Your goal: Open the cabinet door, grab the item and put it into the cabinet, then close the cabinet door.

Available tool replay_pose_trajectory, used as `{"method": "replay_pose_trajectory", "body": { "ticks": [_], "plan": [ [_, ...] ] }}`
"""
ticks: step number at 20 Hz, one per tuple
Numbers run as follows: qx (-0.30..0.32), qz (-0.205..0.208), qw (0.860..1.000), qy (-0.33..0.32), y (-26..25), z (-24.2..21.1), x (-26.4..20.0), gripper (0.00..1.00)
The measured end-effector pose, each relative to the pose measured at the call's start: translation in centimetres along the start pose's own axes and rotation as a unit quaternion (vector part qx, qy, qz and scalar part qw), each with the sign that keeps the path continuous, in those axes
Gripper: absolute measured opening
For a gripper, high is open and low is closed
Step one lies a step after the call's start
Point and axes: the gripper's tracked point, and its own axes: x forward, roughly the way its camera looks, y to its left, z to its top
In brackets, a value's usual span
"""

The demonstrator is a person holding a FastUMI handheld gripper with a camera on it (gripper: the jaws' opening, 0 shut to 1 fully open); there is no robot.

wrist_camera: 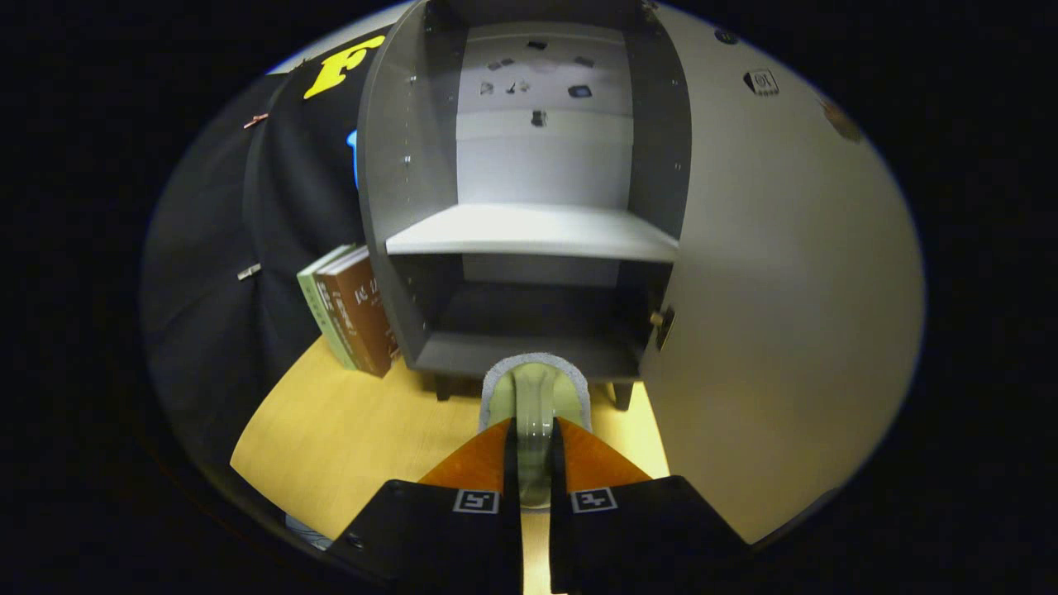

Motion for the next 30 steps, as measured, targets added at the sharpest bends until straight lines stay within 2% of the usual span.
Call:
{"method": "replay_pose_trajectory", "body": {
  "ticks": [8, 16, 23, 30],
  "plan": [
    [-0.005, 0.005, 0.994, -0.113, -0.3, 13.1, 1.1, 0.17],
    [0.003, 0.008, 0.983, -0.184, 0.1, 21.8, 4.9, 0.16],
    [0.021, 0.005, 0.981, -0.195, 0.3, 24.7, 10.3, 0.16],
    [0.022, -0.009, 0.987, -0.161, 0.6, 23.6, 16.6, 0.17]
  ]
}}
